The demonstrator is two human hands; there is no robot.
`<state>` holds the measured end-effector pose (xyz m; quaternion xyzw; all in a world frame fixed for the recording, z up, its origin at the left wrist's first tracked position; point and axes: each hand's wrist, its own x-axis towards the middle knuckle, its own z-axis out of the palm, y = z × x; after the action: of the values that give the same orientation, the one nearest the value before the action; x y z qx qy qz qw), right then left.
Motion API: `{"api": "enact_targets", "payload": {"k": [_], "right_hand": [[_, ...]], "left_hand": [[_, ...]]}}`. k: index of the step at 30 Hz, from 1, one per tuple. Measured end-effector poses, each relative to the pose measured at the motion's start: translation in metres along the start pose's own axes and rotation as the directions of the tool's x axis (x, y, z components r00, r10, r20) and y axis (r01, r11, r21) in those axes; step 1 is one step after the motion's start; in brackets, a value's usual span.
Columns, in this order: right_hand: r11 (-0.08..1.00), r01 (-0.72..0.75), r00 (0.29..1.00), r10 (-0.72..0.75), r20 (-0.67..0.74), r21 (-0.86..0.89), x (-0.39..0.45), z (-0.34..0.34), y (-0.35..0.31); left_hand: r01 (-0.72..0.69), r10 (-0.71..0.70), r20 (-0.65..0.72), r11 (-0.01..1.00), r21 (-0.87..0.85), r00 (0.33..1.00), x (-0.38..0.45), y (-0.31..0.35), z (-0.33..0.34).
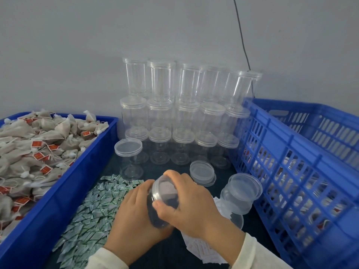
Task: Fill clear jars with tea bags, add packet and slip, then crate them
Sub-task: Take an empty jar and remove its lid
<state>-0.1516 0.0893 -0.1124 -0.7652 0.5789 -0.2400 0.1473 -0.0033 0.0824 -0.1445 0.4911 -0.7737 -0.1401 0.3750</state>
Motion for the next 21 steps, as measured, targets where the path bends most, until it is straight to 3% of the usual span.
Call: {"api": "enact_targets", "payload": {"k": [5,9,15,18,21], "right_hand": [[0.993,0.115,0.97,-0.113,0.217,0.002,0.007,-0.019,0.014],[0.982,0.135,0.864,-0.183,0.469,0.135,0.011,-0.033,0.028],[0.929,-0.309,0.872,0.19,0.452,0.204,0.019,-0.025,0.025],[0.926,-0.318,0.862,0.192,0.47,0.206,0.018,-0.024,0.024],[0.969,-0.172,0.883,0.072,0.465,0.176,0.016,-0.03,0.022]], "left_hand": [[0.08,-0.06,0.12,0.983,-0.168,0.991,0.001,-0.003,-0.007],[0.051,-0.033,0.149,0.992,-0.116,0.988,-0.001,-0.01,-0.008],[0.009,-0.018,0.17,0.999,0.053,0.985,-0.001,-0.011,-0.007],[-0.002,-0.018,0.179,0.994,0.107,0.984,0.0,-0.012,-0.004],[0.008,-0.028,0.178,0.994,0.109,0.984,-0.002,-0.013,-0.003]]}}
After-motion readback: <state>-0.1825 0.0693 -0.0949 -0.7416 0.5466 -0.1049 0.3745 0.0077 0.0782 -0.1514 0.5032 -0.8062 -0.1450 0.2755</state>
